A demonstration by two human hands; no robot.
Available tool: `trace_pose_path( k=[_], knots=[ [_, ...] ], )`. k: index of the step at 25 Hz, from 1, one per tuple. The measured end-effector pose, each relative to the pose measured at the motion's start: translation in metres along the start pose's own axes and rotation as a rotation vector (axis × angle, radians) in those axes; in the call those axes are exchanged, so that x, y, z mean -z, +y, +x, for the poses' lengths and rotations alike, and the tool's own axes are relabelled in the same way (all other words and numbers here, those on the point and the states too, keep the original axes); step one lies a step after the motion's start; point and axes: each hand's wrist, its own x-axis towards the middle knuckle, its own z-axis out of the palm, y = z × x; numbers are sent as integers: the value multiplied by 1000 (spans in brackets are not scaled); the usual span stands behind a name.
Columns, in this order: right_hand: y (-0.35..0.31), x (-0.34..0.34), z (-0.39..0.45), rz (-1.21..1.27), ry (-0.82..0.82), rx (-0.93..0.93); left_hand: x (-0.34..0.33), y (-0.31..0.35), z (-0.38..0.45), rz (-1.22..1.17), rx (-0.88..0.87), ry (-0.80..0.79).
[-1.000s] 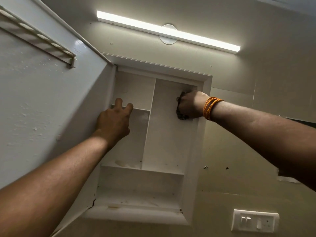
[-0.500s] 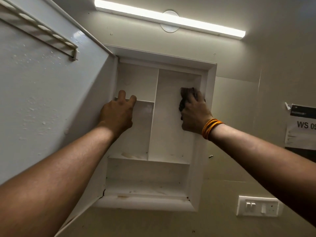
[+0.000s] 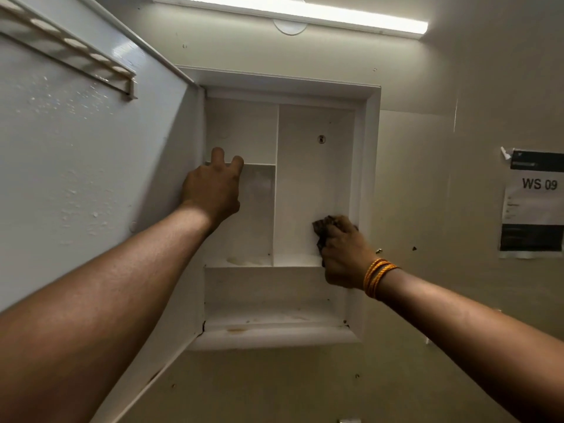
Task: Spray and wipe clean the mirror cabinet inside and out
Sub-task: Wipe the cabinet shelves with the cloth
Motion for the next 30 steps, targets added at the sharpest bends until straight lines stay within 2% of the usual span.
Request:
trace_pose_path(
  k=[2,4,6,10,12,14,16,17,18,22,24,26,30],
  knots=[
    [-2,8,4,100,1,-33,1,0,1,-6,-1,-6],
    [-1,25,9,337,74,-154,2,2,2,-9,5,-16],
    [3,45,16,756,198,-390,4,4,1,-15,17,-24],
    [19,80,33,1790,462,-1063,5,6,2,-4,29,-24],
    [32,93,45,2194,659,-1269,4,7,1,-1,32,-11],
    [40,105,61,2207,860,-1321,2,8,1,1,42,-4],
    [36,113,77,2086,1022,-1241,1,9,1,2,50,-2],
    [32,113,86,1988,1044,-1180,1,9,1,5,51,2],
    [28,110,97,1870,1024,-1111,0,8,1,9,50,6],
    [19,72,131,1345,737,-838,-3,7,2,21,56,14],
    [14,50,139,1134,712,-773,-3,7,1,32,62,19],
    [11,41,143,1089,720,-766,-3,9,1,35,66,21],
    [32,66,150,1228,731,-810,-3,8,0,24,55,26]
  ],
)
